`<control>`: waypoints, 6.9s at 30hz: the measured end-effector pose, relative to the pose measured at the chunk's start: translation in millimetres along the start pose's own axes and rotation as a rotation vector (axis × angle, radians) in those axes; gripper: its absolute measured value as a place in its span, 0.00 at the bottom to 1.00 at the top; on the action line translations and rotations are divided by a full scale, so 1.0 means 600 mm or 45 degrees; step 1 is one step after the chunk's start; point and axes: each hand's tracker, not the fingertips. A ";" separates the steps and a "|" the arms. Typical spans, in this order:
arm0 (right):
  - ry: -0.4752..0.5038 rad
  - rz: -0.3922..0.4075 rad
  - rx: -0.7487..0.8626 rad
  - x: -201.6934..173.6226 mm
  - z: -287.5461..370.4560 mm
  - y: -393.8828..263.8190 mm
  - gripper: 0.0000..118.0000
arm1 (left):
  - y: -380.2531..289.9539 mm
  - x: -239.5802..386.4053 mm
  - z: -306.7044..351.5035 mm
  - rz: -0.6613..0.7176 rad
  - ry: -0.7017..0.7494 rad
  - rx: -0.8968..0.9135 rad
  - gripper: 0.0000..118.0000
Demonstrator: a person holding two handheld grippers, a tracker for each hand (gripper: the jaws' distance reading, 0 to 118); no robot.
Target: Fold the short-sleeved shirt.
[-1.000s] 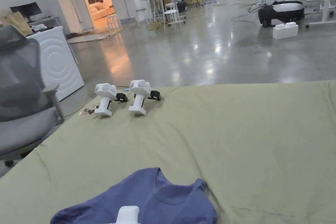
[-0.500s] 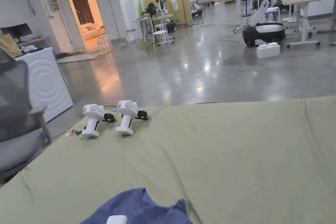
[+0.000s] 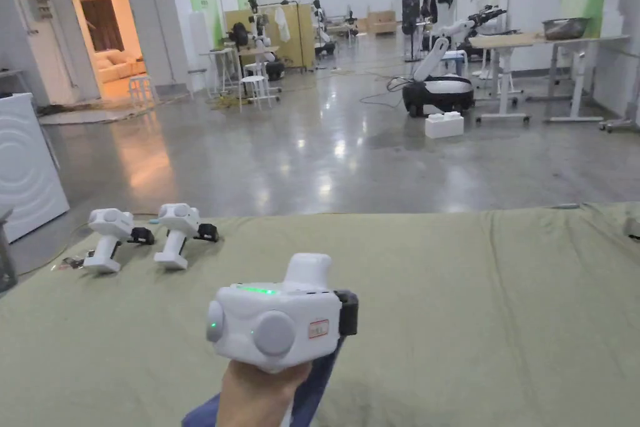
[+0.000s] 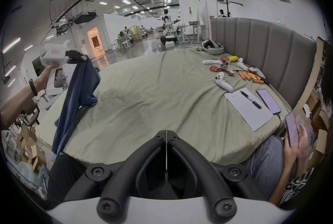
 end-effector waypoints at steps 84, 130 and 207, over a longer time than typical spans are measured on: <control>-0.168 -0.058 -0.048 0.065 -0.064 -0.013 0.03 | -0.225 -0.074 -0.228 0.097 0.348 -0.637 0.51; 0.126 0.146 0.390 0.032 -0.117 0.423 0.04 | -0.012 -0.030 0.431 0.133 0.291 0.383 0.11; -0.105 0.123 0.415 -0.069 -0.475 0.618 0.04 | 0.069 -0.245 -0.011 0.468 0.459 0.149 0.10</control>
